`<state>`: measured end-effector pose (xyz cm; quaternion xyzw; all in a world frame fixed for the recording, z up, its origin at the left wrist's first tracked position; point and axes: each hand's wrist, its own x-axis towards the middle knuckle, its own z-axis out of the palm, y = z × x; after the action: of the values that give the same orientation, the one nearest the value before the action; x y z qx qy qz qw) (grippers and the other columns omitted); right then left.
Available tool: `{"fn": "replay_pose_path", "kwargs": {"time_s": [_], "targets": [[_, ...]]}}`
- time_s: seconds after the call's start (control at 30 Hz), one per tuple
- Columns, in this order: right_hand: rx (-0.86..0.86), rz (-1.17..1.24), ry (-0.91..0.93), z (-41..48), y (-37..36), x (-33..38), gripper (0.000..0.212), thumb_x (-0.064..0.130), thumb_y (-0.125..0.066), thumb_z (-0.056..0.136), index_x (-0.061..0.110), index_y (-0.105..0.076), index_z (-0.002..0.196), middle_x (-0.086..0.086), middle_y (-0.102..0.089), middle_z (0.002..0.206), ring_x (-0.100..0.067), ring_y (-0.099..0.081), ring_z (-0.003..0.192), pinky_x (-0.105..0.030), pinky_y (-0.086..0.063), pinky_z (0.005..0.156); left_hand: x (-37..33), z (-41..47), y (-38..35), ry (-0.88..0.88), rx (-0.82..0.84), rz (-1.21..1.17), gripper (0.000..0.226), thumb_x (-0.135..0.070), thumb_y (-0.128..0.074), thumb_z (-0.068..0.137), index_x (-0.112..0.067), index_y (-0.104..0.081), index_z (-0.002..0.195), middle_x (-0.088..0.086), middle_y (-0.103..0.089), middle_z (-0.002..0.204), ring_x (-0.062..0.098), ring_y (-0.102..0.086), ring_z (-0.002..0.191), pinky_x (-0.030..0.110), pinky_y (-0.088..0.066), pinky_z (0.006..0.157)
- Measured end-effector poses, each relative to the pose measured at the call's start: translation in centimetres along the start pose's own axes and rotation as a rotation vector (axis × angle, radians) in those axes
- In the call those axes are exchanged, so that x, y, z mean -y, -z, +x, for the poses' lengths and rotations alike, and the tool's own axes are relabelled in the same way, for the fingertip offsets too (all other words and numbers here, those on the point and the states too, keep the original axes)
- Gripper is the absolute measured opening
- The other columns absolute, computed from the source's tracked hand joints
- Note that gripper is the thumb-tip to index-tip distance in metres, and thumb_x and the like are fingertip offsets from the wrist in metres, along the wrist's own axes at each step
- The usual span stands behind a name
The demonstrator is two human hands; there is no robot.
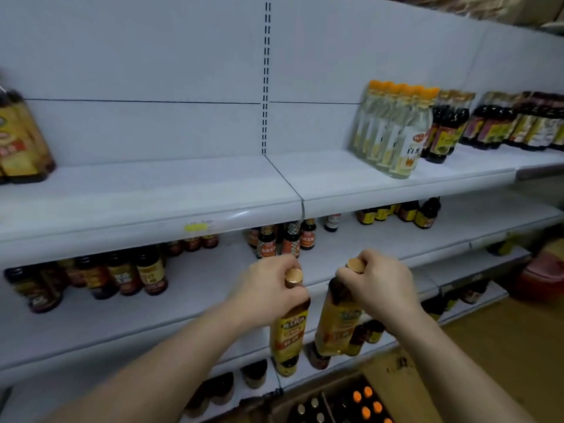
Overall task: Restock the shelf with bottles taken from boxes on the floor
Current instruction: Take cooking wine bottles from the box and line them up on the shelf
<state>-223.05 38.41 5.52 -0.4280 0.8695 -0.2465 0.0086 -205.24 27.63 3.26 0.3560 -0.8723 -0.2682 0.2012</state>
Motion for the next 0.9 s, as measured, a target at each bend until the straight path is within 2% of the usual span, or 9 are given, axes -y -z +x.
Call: {"fn": "replay_pose_path", "kwargs": {"time_s": [0.23, 0.5, 0.63, 0.9], "targets": [[0.023, 0.031, 0.111, -1.6, 0.4, 6.4, 0.037, 0.044, -0.066, 0.080, 0.018, -0.043, 0.068, 0.000, -0.044, 0.061, -0.022, -0.045, 0.059, -0.033, -0.030, 0.052, 2.4, -4.2, 5.1, 0.013, -0.043, -0.011, 0.016, -0.051, -0.058, 0.069, -0.047, -0.049, 0.081, -0.013, -0.061, 0.087, 0.011, -0.059, 0.084, 0.041, -0.054, 0.076], [-0.010, 0.068, 0.269, -5.2, 0.8, 16.4, 0.038, 0.049, -0.073, 0.078, 0.017, -0.056, 0.065, 0.000, -0.056, 0.059, -0.020, -0.055, 0.061, -0.033, -0.034, 0.051, 6.3, -11.6, 13.8, 0.024, -0.149, -0.016, 0.019, -0.040, -0.066, 0.076, -0.033, -0.058, 0.092, -0.012, -0.062, 0.090, 0.009, -0.059, 0.086, 0.039, -0.055, 0.077], [-0.031, 0.085, 0.317, -8.4, 1.1, 22.1, 0.040, 0.044, -0.072, 0.078, 0.015, -0.051, 0.062, 0.000, -0.049, 0.052, -0.022, -0.050, 0.054, -0.032, -0.028, 0.051, 8.9, -15.9, 18.9, 0.015, -0.190, -0.038, 0.018, -0.042, -0.065, 0.074, -0.033, -0.058, 0.088, -0.012, -0.061, 0.086, 0.007, -0.060, 0.083, 0.038, -0.055, 0.075], [0.058, 0.126, 0.398, -14.3, 0.5, 33.1, 0.037, 0.044, -0.073, 0.078, 0.010, -0.064, 0.068, -0.010, -0.066, 0.064, -0.026, -0.063, 0.065, -0.032, -0.039, 0.052, 14.5, -24.1, 28.2, 0.013, -0.177, -0.007, 0.023, -0.048, -0.063, 0.071, -0.032, -0.057, 0.087, -0.011, -0.061, 0.084, 0.007, -0.058, 0.081, 0.037, -0.054, 0.073]]}}
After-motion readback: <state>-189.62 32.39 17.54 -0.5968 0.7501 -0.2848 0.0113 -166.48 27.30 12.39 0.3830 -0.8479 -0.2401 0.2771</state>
